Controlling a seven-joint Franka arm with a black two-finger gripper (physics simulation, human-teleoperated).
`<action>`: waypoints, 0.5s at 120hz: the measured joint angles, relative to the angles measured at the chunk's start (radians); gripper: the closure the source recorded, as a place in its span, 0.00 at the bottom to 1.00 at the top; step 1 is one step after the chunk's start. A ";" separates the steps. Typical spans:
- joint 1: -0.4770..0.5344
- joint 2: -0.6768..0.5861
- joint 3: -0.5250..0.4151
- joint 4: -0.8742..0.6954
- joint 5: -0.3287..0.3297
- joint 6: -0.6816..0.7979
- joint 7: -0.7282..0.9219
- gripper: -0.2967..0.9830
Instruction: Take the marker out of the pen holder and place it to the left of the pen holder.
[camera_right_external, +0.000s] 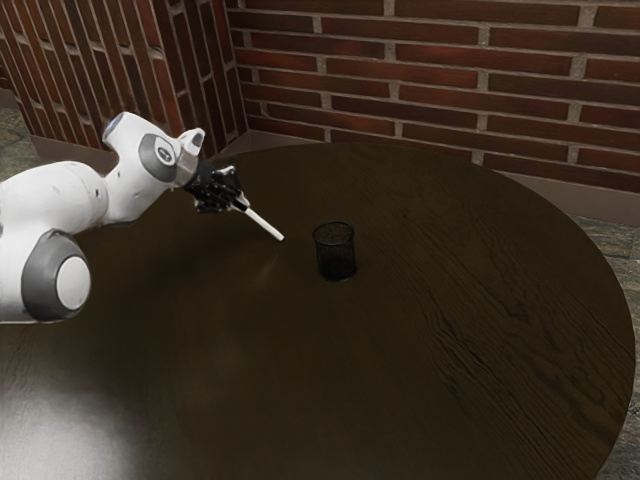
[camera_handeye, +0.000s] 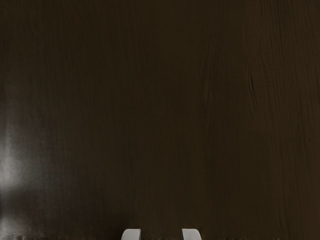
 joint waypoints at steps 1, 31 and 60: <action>0.000 0.002 0.000 -0.001 -0.005 0.000 -0.001 0.76; 0.011 0.019 0.002 -0.031 -0.073 -0.005 -0.004 0.53; 0.012 0.019 0.006 -0.076 -0.075 -0.023 -0.005 0.33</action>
